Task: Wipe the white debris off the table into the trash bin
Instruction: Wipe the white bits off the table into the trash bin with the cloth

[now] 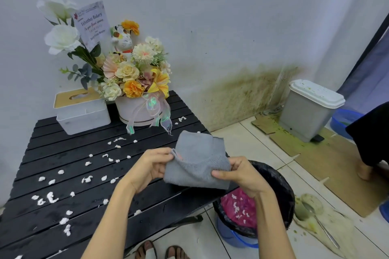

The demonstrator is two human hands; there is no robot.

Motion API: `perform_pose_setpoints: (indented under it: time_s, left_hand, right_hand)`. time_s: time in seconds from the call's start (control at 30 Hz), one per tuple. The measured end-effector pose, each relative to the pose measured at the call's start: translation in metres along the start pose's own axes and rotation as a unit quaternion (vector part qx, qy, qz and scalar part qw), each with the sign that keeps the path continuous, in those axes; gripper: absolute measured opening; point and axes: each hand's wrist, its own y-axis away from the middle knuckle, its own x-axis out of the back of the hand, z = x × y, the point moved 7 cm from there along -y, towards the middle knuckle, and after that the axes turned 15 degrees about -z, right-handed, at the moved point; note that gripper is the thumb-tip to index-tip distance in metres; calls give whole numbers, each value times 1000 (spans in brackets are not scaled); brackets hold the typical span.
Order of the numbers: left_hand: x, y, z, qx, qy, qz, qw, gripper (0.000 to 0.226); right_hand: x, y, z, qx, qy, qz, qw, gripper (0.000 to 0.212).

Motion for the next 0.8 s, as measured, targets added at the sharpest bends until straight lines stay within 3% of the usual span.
perform_pose_setpoints:
  time_s: [0.1,0.23,0.3,0.4,0.5,0.63,0.8]
  left_hand:
    - [17,-15,-11,22,-12,45,999,17]
    - [44,-56,-2,31,-101,136,985,23]
    - [54,-78,-3,54,-168,153,972,40]
    - [51,-96,-14,98,-337,128,928,64]
    - [37,-99,-44,103,-407,61,905,56]
    - [23,-88,-71,121,-453,1,883,45]
    - [23,-65,-74,121,-471,-68,871,60]
  right_hand:
    - [8,-13,8,-4,-42,43,998,40]
    - [41,-50,5,-1,-36,201,979,26]
    - [53,-65,6,-61,82,259,961,37]
    - [61,-72,23,-192,331,280,880,77]
    - [47,-73,33,-142,446,241,850,74]
    - [31,-71,64,-221,509,125,822,51]
    - [18,-52,66,-189,503,88,839,64]
